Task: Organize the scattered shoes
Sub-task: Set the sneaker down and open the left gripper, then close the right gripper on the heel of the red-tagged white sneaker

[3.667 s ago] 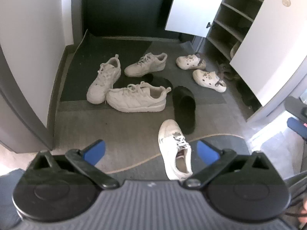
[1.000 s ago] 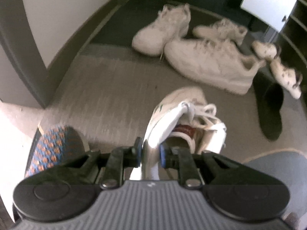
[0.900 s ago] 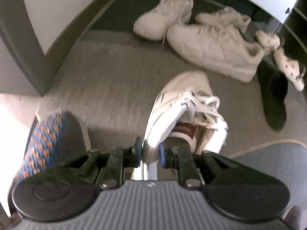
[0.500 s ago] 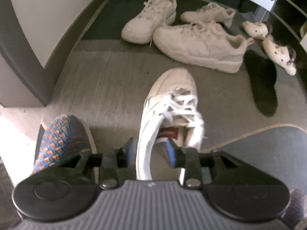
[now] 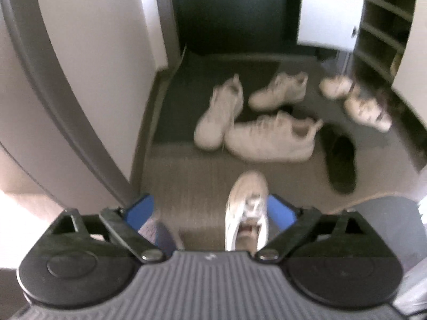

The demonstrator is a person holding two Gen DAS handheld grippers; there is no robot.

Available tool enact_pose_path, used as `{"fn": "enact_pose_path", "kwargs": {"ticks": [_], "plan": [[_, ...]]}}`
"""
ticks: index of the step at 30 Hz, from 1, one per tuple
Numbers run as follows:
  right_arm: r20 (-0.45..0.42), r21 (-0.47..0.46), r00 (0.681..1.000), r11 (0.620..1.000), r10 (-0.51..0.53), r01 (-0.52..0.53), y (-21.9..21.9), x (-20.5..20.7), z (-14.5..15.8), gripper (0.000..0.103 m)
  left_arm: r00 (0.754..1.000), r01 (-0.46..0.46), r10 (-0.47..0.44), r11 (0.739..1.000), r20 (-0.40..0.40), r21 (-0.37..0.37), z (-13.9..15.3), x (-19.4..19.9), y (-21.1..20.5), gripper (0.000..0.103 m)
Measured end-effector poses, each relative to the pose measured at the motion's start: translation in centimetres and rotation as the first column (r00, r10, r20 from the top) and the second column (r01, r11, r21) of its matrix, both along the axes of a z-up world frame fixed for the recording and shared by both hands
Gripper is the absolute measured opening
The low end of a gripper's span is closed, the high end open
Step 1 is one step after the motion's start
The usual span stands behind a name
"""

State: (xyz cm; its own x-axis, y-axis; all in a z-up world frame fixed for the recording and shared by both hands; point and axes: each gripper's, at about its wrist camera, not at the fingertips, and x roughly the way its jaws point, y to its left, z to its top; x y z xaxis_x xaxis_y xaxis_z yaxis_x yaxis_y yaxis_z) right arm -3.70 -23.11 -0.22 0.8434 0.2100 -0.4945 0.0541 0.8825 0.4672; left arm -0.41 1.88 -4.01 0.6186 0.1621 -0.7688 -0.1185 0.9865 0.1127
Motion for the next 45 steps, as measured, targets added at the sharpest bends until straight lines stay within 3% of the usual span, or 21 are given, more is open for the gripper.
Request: {"fn": "enact_pose_path", "kwargs": {"ticks": [2, 4, 7, 12, 13, 17, 18, 21, 25, 28, 33, 35, 37, 41, 43, 45], "plan": [[-0.005, -0.040, 1.000, 0.999, -0.020, 0.019, 0.0, 0.1, -0.2, 0.091, 1.000, 0.007, -0.007, 1.000, 0.028, -0.003, 3.9, 0.0, -0.6, 0.102], [-0.014, -0.070, 1.000, 0.997, -0.011, 0.010, 0.1, 0.4, -0.5, 0.091, 0.995, 0.052, -0.048, 0.998, 0.084, -0.039, 7.8, 0.0, -1.4, 0.103], [-0.064, -0.151, 0.998, 0.988, 0.012, -0.022, 0.3, 2.2, -1.8, 0.091, 0.975, 0.086, -0.085, 0.996, 0.205, 0.007, 11.9, 0.7, -3.3, 0.103], [-0.193, -0.312, 0.979, 0.941, 0.071, -0.130, 3.8, 6.7, -5.0, 0.091, 0.945, 0.145, -0.138, 0.989, 0.296, -0.003, 15.4, 2.8, -4.7, 0.103], [-0.206, -0.296, 0.975, 0.945, 0.080, -0.141, 4.4, 7.5, -5.8, 0.091, 0.941, 0.153, -0.144, 0.988, 0.305, -0.007, 15.8, 3.0, -4.8, 0.103], [-0.276, -0.068, 0.955, 0.988, 0.112, -0.135, 6.4, 10.6, -13.1, 0.090, 0.934, 0.220, -0.204, 0.975, 0.294, -0.023, 17.0, 2.6, -3.9, 0.103], [-0.300, -0.057, 0.946, 0.988, 0.118, -0.142, 7.0, 11.0, -15.1, 0.090, 0.933, 0.223, -0.206, 0.974, 0.296, -0.025, 17.2, 2.6, -3.6, 0.103], [-0.372, -0.054, 0.909, 0.974, 0.185, -0.220, 8.7, 11.3, -21.2, 0.075, 0.929, 0.232, -0.211, 0.972, 0.304, -0.032, 17.9, 2.7, -1.3, 0.103], [-0.432, -0.089, 0.850, 0.924, 0.301, -0.373, 11.6, 11.0, -26.4, 0.069, 0.935, 0.214, -0.190, 0.976, 0.299, -0.047, 17.7, 2.9, 1.5, 0.103], [-0.472, -0.140, 0.792, 0.853, 0.388, -0.502, 14.1, 10.9, -30.0, 0.069, 0.943, 0.161, -0.130, 0.984, 0.307, -0.079, 17.5, 2.7, 3.9, 0.103], [-0.544, -0.199, 0.732, 0.785, 0.410, -0.587, 17.1, 11.6, -34.0, 0.062, 0.969, 0.063, -0.019, 0.983, 0.247, -0.170, 15.9, 4.0, 7.4, 0.103], [-0.538, -0.229, 0.746, 0.784, 0.392, -0.577, 17.7, 11.8, -35.3, 0.052, 0.972, 0.021, 0.027, 0.979, 0.234, -0.203, 15.6, 4.5, 8.7, 0.103], [-0.516, -0.256, 0.768, 0.787, 0.380, -0.562, 18.1, 12.0, -36.4, 0.042, 0.958, -0.054, 0.105, 0.980, 0.268, -0.189, 15.7, 4.6, 9.9, 0.103], [-0.441, -0.266, 0.821, 0.821, 0.363, -0.506, 18.3, 12.0, -37.8, 0.041, 0.944, -0.109, 0.170, 0.970, 0.283, -0.219, 15.9, 5.1, 11.2, 0.103], [-0.408, -0.212, 0.853, 0.875, 0.326, -0.436, 17.4, 12.4, -38.1, 0.041, 0.946, -0.119, 0.191, 0.956, 0.261, -0.269, 15.6, 5.7, 11.7, 0.103], [-0.377, -0.219, 0.875, 0.888, 0.305, -0.404, 17.4, 12.5, -38.0, 0.038, 0.953, -0.116, 0.187, 0.952, 0.239, -0.283, 15.1, 6.4, 11.5, 0.103]]}}
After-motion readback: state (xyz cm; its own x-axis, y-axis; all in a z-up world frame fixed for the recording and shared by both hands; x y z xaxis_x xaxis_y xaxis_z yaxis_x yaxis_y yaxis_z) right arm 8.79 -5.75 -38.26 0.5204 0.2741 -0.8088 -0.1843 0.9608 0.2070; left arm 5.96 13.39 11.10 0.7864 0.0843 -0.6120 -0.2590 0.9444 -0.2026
